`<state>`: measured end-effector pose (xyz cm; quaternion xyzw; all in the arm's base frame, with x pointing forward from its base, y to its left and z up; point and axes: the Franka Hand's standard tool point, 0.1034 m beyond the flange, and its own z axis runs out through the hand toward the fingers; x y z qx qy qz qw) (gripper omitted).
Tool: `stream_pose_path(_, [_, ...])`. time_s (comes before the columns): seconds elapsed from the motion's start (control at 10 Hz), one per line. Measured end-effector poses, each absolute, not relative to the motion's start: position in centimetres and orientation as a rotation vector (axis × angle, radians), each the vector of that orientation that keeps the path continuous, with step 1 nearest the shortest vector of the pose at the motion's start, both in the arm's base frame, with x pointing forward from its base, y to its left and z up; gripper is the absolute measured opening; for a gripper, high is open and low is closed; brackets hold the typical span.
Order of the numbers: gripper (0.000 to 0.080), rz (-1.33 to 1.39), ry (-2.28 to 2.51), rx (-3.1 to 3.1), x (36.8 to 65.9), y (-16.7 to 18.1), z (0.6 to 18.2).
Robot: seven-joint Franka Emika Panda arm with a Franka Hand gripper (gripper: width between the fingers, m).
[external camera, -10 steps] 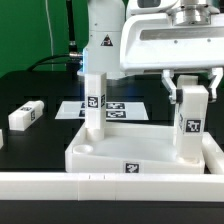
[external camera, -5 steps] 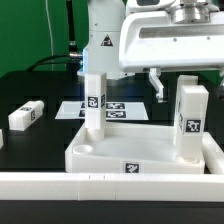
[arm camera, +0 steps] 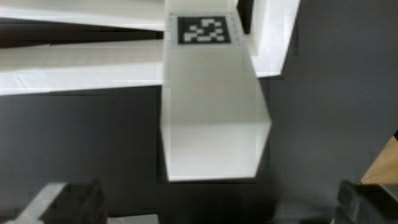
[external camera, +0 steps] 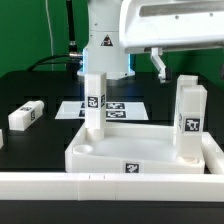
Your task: Assemble desk
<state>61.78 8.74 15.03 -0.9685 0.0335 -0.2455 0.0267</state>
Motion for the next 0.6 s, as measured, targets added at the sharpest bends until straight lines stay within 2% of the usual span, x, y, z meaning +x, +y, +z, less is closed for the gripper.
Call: stream_pose_path(0.6, [0.0649, -0.696, 0.104, -3.003, 61.79, 8.82, 14.55])
